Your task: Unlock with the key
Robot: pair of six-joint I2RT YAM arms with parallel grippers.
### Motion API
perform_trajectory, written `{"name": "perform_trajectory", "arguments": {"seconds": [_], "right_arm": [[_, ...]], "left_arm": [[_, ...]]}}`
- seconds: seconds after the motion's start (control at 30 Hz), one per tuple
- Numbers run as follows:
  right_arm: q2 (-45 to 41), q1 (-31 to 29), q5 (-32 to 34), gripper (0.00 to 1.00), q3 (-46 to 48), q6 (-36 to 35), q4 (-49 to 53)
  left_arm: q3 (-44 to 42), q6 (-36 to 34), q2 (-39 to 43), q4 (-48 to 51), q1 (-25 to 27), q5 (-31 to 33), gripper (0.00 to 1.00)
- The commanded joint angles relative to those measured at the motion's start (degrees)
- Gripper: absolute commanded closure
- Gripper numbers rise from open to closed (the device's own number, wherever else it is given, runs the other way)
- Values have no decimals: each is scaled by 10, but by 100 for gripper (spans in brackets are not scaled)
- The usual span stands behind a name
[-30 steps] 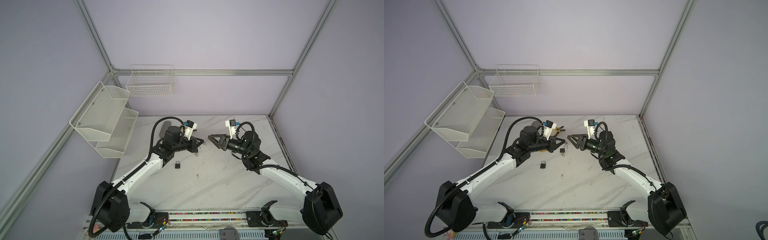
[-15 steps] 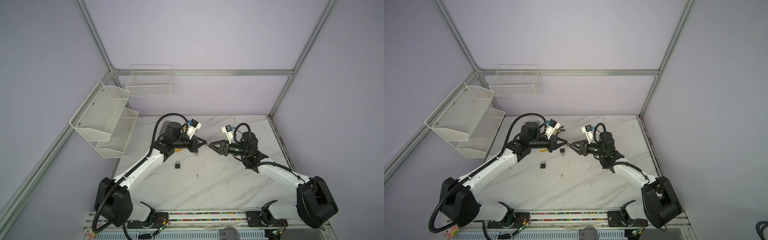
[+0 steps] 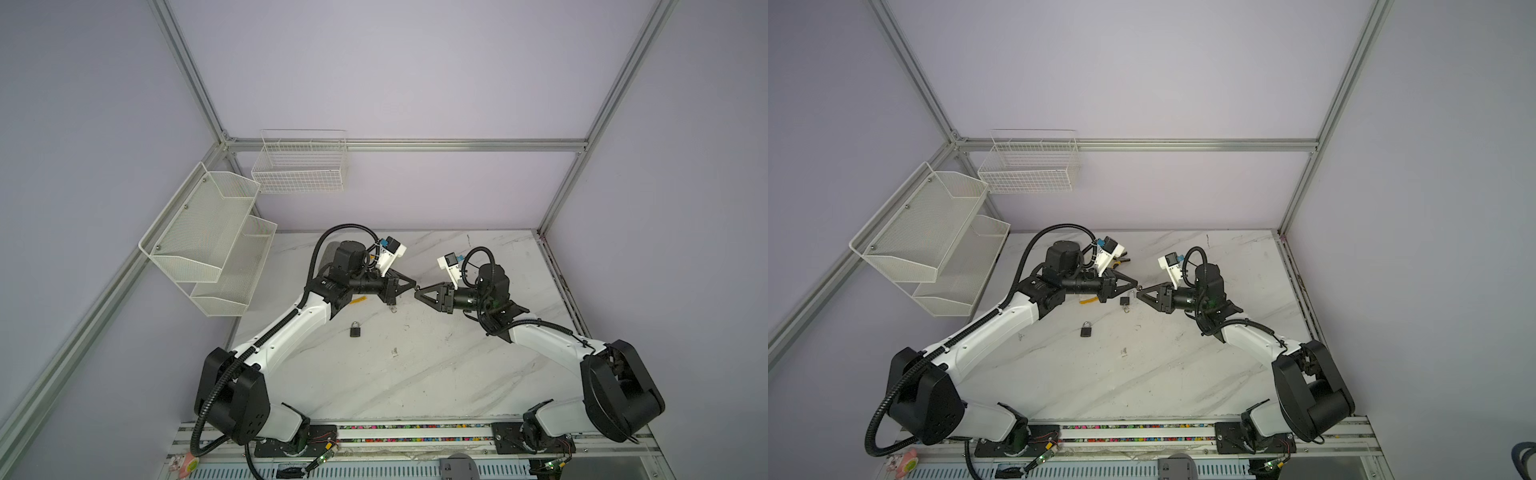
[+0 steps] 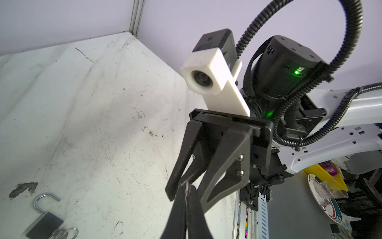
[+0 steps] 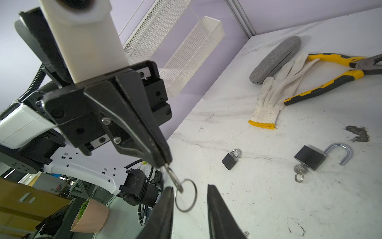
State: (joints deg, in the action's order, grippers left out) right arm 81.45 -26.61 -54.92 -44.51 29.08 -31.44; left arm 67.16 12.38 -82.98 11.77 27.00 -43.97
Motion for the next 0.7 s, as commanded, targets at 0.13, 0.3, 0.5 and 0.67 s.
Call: {"name": "perform_trajectory", "arguments": {"seconds": [0.13,0.3,0.5,0.67], "right_arm": [[-7,7,-15,69,-16,-4,-39],[5,10,-22,71,-20,7,-55],[17,10,-43,75,-21,19,-72],[22,10,-45,79,-19,19,-74]], "left_arm": [[54,-12,4,-6,-3,-18,100],[56,-11,7,-5,-3,-22,100],[59,-13,6,-6,-3,-25,100],[62,-11,3,-6,-3,-24,100]]}}
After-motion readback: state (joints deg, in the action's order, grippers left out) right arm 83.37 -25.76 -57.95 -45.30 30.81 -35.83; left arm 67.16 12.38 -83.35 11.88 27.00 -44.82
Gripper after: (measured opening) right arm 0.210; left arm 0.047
